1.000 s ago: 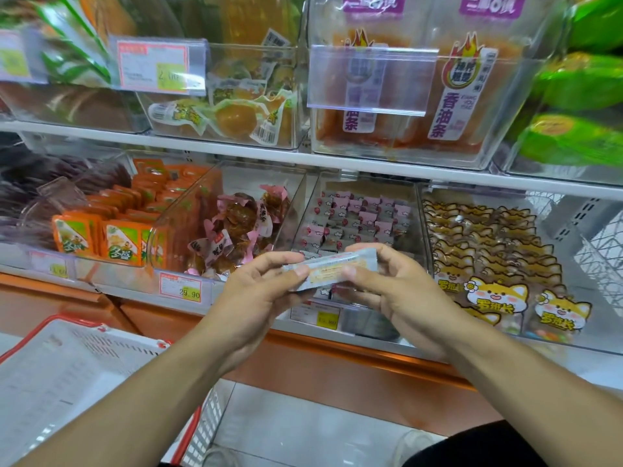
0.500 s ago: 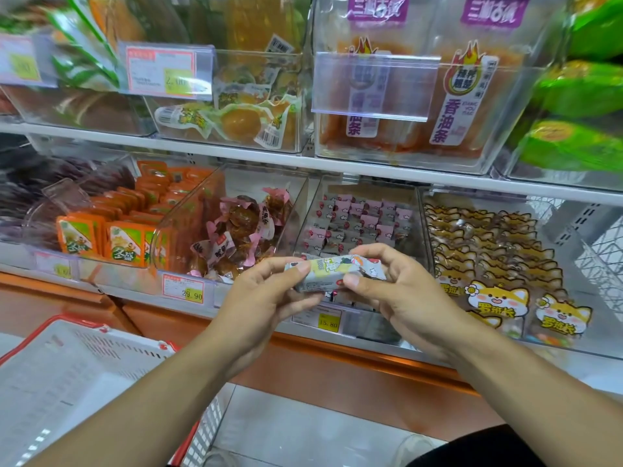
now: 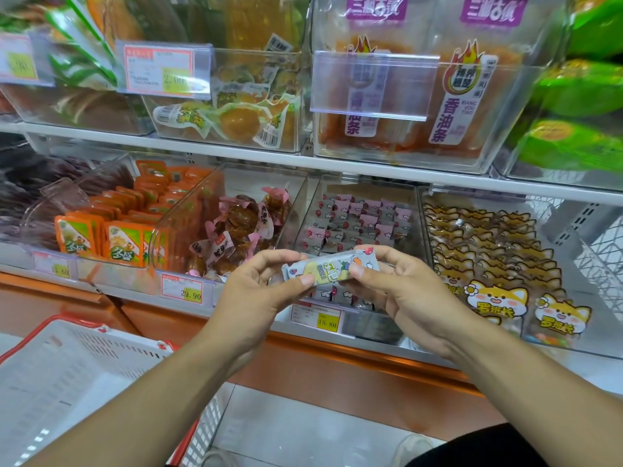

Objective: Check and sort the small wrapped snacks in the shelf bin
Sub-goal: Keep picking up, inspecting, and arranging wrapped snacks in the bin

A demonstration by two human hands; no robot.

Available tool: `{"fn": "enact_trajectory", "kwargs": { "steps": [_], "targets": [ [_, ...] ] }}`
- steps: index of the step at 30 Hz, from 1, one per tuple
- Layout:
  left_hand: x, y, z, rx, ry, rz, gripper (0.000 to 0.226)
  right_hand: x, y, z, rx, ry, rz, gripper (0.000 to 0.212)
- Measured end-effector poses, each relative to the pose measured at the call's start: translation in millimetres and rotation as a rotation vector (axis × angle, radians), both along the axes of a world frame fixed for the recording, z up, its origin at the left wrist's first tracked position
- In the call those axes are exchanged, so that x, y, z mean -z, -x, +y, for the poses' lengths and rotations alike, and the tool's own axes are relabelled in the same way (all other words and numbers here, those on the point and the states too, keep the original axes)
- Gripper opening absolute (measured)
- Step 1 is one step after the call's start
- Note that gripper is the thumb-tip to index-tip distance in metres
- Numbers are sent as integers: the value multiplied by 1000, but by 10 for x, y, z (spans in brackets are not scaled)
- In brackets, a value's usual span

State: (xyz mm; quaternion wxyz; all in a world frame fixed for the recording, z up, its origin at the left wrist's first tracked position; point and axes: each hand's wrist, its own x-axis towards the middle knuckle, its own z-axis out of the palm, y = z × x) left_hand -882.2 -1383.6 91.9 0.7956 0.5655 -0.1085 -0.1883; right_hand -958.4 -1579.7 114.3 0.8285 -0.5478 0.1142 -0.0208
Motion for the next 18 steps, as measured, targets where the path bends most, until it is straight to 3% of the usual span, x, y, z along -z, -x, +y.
{"fn": "enact_trajectory", "kwargs": {
  "steps": [4, 7, 10, 15, 18],
  "targets": [
    [4, 25, -50, -42, -109, -59, 43, -42, 3, -40, 96, 142, -56, 41],
    [0, 38, -141, -73, -236, -164, 39, -164, -9, -224, 339, 660, -167, 25],
    [-3, 58, -260, -70, -373, -328, 32, -228, -49, -527, 547, 1223, -71, 29],
    [37, 103, -469, -4, -700, -688, 31, -163, -278, -792, 353, 1646, 229, 39],
    [80, 75, -584, 76, -833, -851, 38, -123, -556, -804, 354, 1865, 343, 38]
  ]
}}
